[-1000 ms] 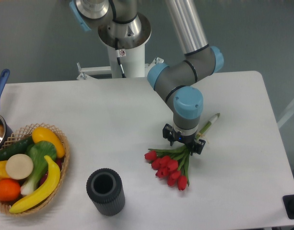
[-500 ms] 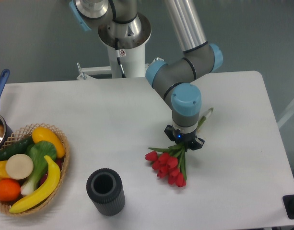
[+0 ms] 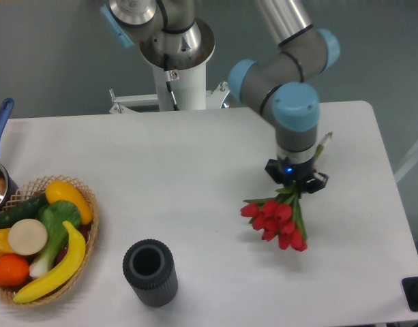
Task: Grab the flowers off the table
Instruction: 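Lift the gripped tulip bunch up off the table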
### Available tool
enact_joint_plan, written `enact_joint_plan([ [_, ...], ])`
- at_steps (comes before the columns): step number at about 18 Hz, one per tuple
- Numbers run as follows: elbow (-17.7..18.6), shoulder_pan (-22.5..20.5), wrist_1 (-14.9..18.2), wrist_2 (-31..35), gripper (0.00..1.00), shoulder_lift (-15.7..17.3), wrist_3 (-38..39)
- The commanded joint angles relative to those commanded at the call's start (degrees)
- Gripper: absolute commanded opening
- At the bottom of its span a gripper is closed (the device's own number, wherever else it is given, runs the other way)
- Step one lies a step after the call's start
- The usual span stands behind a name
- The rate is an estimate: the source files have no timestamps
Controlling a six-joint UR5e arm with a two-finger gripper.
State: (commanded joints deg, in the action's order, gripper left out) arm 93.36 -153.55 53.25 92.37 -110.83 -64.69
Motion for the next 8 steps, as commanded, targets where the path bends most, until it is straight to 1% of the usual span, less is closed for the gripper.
enact_joint_plan([
  [2, -2.2, 0.18, 3.07, 0.0, 0.03, -0.18, 0.0],
  [4, -4.49, 0.18, 6.94, -0.09, 0.03, -0.18, -0.09],
  [6, -6.95, 0.26, 10.46, 0.0, 0.03, -0.97, -0.09],
  [8, -8.19, 0.27, 12.57, 0.17, 0.03, -1.41, -0.09],
])
